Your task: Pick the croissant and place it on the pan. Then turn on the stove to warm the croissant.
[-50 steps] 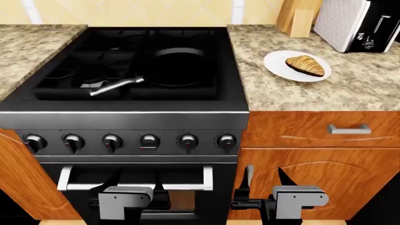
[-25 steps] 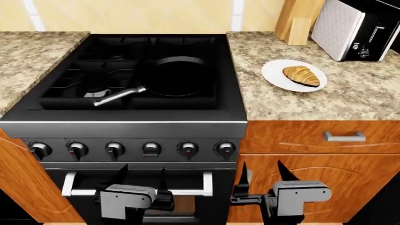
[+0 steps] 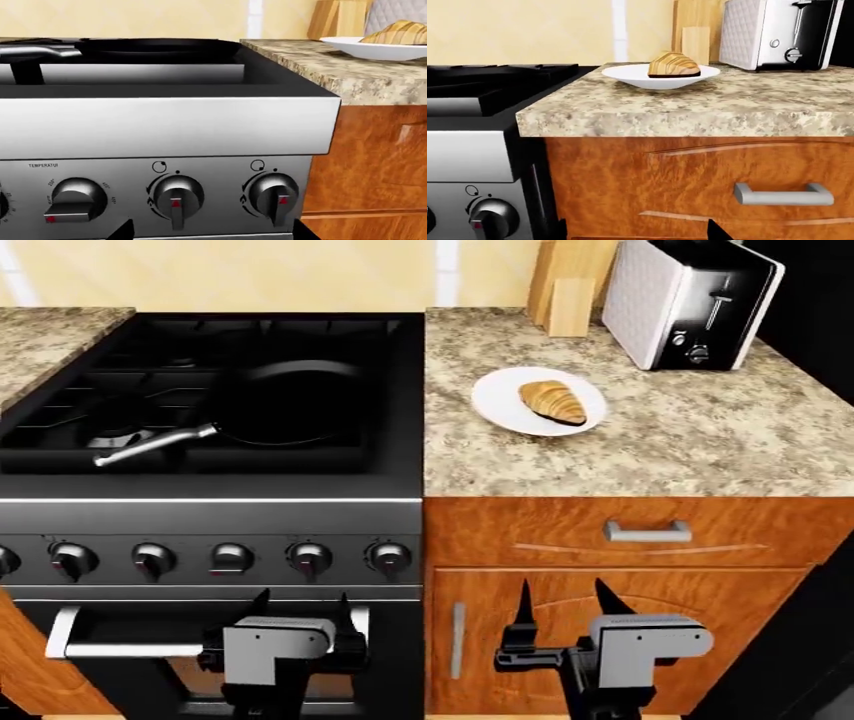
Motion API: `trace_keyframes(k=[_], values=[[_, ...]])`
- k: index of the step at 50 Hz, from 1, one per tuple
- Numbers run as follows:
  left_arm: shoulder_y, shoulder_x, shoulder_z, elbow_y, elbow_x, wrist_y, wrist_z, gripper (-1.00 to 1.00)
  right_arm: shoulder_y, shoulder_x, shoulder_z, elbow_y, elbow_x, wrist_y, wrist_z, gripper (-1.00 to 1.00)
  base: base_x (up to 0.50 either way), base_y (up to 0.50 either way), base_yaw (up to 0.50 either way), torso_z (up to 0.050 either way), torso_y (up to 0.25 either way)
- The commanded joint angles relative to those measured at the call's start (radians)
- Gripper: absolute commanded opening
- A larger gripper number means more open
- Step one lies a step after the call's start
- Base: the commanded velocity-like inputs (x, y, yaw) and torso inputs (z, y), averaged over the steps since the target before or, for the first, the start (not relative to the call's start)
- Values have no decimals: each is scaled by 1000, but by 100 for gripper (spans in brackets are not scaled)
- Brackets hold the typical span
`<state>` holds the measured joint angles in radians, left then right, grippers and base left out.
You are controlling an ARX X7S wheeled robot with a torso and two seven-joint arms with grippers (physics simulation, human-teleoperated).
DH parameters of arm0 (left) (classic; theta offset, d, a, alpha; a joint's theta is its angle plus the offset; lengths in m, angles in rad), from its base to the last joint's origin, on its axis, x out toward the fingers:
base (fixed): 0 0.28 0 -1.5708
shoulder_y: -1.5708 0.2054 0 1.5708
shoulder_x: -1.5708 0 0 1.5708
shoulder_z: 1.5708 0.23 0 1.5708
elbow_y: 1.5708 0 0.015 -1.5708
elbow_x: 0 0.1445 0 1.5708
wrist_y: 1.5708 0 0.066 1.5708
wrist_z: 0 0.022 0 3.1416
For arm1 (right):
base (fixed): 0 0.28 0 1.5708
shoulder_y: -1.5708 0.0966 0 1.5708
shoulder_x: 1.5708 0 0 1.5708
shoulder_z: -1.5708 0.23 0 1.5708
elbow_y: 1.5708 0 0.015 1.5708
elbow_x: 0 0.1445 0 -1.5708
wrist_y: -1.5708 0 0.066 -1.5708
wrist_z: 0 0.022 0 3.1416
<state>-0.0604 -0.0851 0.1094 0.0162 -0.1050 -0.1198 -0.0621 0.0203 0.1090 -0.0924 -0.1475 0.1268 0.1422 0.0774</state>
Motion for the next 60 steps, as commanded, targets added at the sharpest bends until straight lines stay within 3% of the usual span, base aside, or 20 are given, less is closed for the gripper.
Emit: trace_keyframes(k=[1, 8, 16, 28, 39, 40, 60], values=[[-2, -16, 16, 14, -4, -26, -24, 100, 12, 18, -8, -18, 14, 37, 16, 100, 0, -500, 0, 0, 0], [-6, -43, 15, 83, -42, -130, -13, 100, 15, 38, -20, -99, 32, 135, 19, 100, 0, -500, 0, 0, 0], [-29, -92, -23, 351, -158, -482, -26, 100, 55, 81, -29, -358, 103, 446, 23, 100, 0, -500, 0, 0, 0], [-123, -132, -75, 606, -280, -819, -69, 100, 189, 113, 35, -566, 257, 745, 9, 100, 46, -490, 0, 0, 0], [-189, -144, -134, 699, -346, -947, -90, 100, 271, 130, 75, -636, 339, 890, 15, 100, 494, -54, 0, 0, 0], [-211, -145, -157, 749, -375, -1012, -101, 100, 309, 144, 87, -674, 367, 958, 17, 100, 500, 0, 0, 0, 0], [-214, -155, -159, 769, -391, -1024, -118, 100, 318, 157, 70, -669, 371, 949, 26, 100, 500, 0, 0, 0, 0]])
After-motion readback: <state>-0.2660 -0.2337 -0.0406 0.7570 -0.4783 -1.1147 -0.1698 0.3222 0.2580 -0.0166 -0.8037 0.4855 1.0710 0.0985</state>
